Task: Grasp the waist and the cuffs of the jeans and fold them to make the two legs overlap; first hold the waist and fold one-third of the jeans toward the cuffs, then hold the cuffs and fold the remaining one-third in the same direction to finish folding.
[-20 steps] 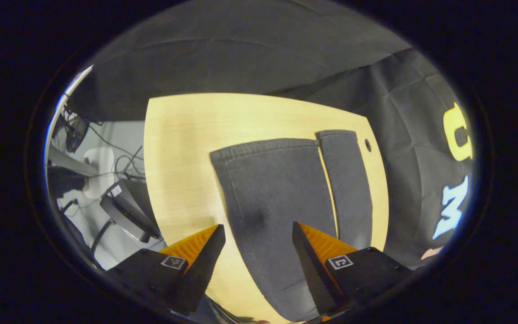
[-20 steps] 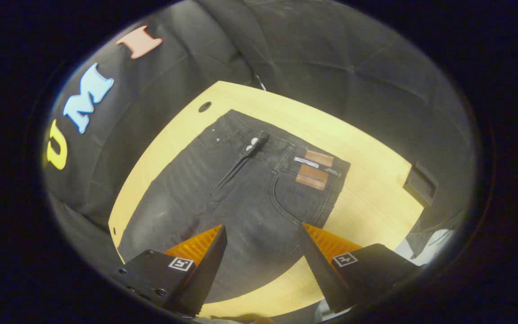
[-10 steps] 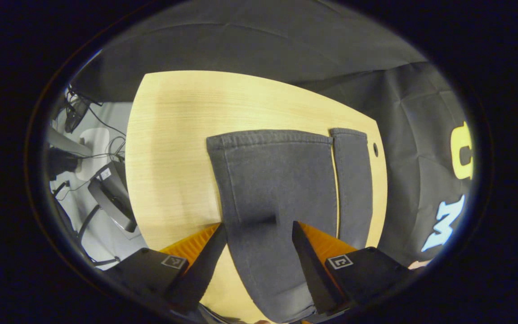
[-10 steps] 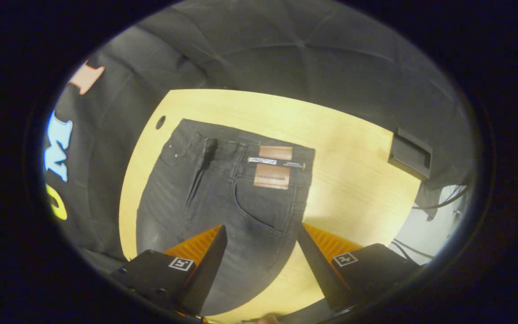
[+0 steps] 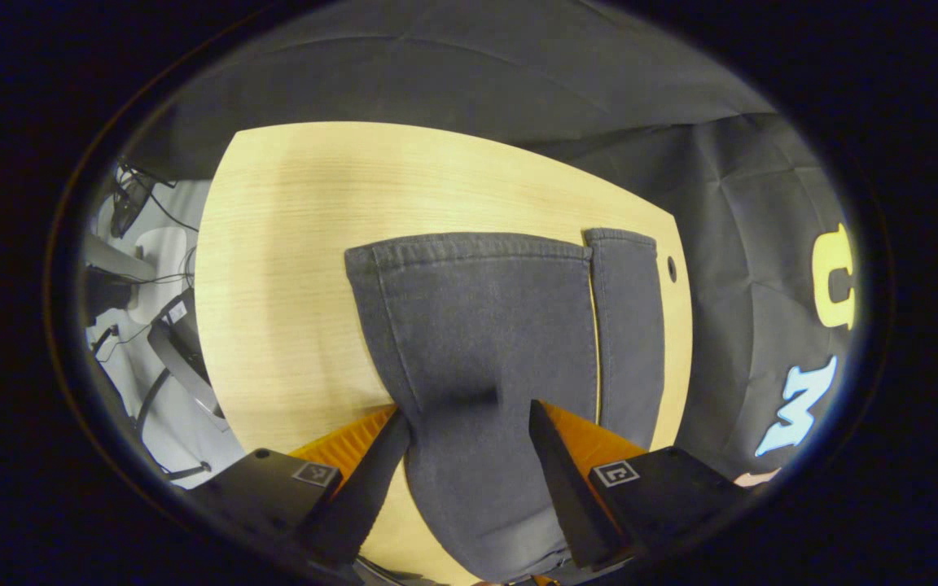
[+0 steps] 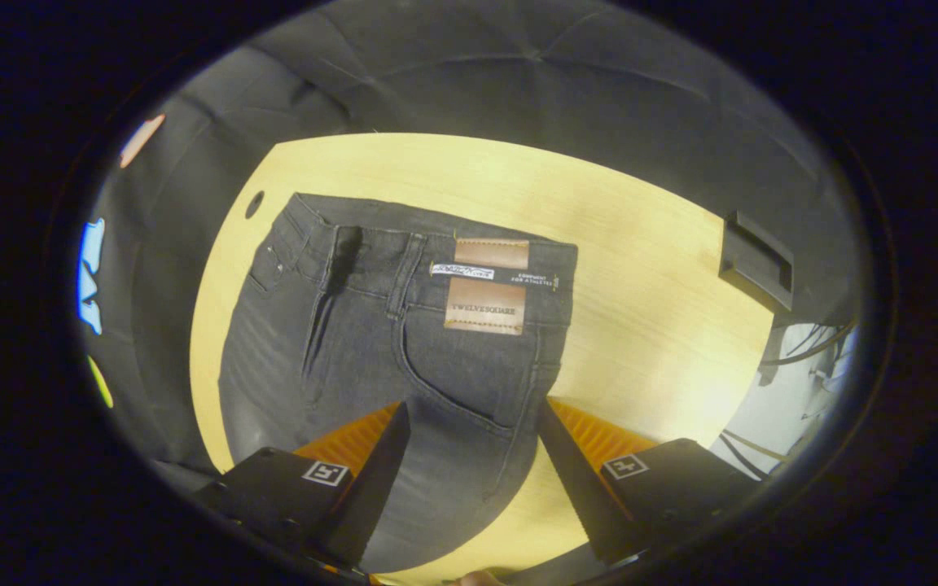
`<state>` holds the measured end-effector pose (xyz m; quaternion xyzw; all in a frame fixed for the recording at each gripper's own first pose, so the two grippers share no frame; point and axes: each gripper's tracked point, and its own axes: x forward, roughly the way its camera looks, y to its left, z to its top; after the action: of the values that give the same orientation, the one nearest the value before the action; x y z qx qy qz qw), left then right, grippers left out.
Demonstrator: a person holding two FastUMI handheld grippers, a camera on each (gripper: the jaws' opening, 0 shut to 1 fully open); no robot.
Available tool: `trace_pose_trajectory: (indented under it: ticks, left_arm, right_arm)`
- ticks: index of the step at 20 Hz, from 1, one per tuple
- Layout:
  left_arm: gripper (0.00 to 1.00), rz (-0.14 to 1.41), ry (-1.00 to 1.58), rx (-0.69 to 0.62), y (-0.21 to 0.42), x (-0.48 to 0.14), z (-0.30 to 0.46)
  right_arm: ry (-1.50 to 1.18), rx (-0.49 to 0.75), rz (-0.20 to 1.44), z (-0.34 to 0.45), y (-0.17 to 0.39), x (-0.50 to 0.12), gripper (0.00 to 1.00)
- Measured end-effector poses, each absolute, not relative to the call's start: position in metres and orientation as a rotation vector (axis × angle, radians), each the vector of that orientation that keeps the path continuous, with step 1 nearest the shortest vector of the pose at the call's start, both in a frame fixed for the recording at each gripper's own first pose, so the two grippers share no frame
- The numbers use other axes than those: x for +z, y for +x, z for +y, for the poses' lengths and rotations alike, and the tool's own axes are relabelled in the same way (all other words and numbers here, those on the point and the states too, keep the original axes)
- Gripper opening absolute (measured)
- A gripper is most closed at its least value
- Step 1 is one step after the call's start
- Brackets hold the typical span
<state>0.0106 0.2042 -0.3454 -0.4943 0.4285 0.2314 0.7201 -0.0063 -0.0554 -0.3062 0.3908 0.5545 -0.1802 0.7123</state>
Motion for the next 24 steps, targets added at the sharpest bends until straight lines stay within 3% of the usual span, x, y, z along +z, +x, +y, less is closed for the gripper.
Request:
trace_pose_trajectory:
  ticks: [1, 2, 5, 7, 8, 9, 10, 11, 12, 14, 15, 16, 17, 18, 20, 21, 24]
  left_arm:
    - [0.94, 0.950, -1.090, 0.508, 0.013, -0.346, 0.204]
    - [1.00, 0.950, -1.090, 0.503, 0.015, -0.346, 0.202]
    - [1.00, 0.945, -1.103, 0.475, 0.023, -0.345, 0.196]
    - [0.95, 0.941, -1.105, 0.461, 0.027, -0.346, 0.194]
    - [1.00, 0.942, -1.114, 0.457, 0.029, -0.346, 0.191]
    - [0.96, 0.938, -1.128, 0.453, 0.032, -0.349, 0.188]
    - [0.80, 0.943, -1.140, 0.451, 0.033, -0.350, 0.186]
    - [0.76, 0.937, -1.145, 0.443, 0.033, -0.352, 0.186]
    - [0.71, 0.935, -1.143, 0.433, 0.032, -0.352, 0.186]
    - [0.71, 0.924, -1.163, 0.420, 0.028, -0.356, 0.187]
    - [0.45, 0.920, -1.181, 0.416, 0.028, -0.359, 0.188]
    - [0.48, 0.915, -1.202, 0.421, 0.026, -0.362, 0.190]
    - [0.41, 0.902, -1.233, 0.410, 0.025, -0.361, 0.192]
    - [0.27, 0.896, -1.253, 0.396, 0.024, -0.361, 0.192]
    - [0.27, 0.900, -1.274, 0.438, 0.015, -0.366, 0.200]
    - [0.12, 0.908, -1.284, 0.420, 0.011, -0.363, 0.202]
    - [0.12, 0.915, -1.273, 0.408, 0.012, -0.358, 0.199]
  right_arm:
    - [0.845, -0.401, 1.241, -0.054, -0.005, -0.305, 0.96]
    - [0.817, -0.397, 1.261, -0.053, -0.005, -0.308, 0.96]
    - [0.736, -0.391, 1.309, -0.052, -0.003, -0.310, 0.93]
    - [0.697, -0.409, 1.342, -0.054, -0.004, -0.313, 0.83]
    - [0.674, -0.407, 1.356, -0.054, -0.005, -0.315, 0.78]
    - [0.653, -0.402, 1.361, -0.055, -0.004, -0.316, 0.77]
    - [0.636, -0.387, 1.364, -0.055, -0.004, -0.316, 0.72]
    - [0.632, -0.375, 1.359, -0.056, -0.002, -0.315, 0.74]
    - [0.634, -0.369, 1.345, -0.058, -0.001, -0.316, 0.59]
    - [0.659, -0.331, 1.308, -0.061, -0.002, -0.315, 0.49]
    - [0.697, -0.318, 1.292, -0.062, -0.002, -0.313, 0.43]
    - [0.744, -0.312, 1.276, -0.063, -0.002, -0.314, 0.28]
    - [0.794, -0.305, 1.258, -0.063, -0.001, -0.314, 0.23]
    - [0.832, -0.289, 1.243, -0.061, -0.002, -0.315, 0.14]
    - [0.885, -0.256, 1.221, -0.061, -0.003, -0.315, 0.09]
    - [0.915, -0.241, 1.212, -0.061, -0.002, -0.314, 0.09]
    - [1.010, -0.181, 1.201, -0.061, -0.002, -0.303, 0.04]
